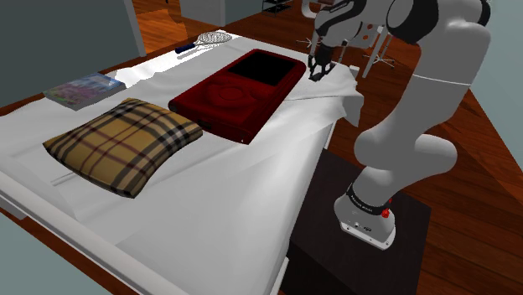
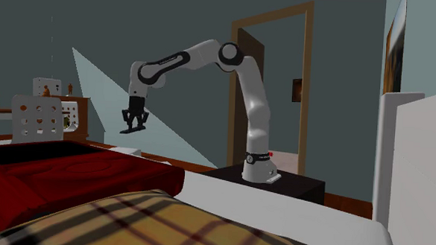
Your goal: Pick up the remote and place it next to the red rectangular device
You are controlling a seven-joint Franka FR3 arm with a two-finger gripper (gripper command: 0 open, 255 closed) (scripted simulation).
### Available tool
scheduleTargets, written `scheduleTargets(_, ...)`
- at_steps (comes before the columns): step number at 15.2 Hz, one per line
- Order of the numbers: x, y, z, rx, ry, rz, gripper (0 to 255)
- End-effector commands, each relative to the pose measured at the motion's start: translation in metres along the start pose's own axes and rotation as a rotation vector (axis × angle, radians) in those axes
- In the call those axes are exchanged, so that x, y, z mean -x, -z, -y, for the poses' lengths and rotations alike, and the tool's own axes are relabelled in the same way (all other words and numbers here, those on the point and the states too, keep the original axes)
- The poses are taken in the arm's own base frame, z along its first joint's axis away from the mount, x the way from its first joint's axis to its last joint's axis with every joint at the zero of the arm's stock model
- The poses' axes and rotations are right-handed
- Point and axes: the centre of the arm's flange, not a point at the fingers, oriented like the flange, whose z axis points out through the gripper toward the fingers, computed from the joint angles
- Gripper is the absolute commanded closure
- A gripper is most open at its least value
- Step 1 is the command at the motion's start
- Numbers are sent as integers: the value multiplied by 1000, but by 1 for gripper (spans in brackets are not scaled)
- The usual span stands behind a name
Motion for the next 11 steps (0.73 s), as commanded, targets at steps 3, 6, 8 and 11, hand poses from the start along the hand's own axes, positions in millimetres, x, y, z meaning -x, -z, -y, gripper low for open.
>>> scheduleTargets(3,-53,-1,-6,0,0,0,255)
scheduleTargets(6,-92,0,-11,0,0,0,255)
scheduleTargets(8,-116,1,-14,0,0,0,255)
scheduleTargets(11,-116,-15,-15,0,1,0,255)
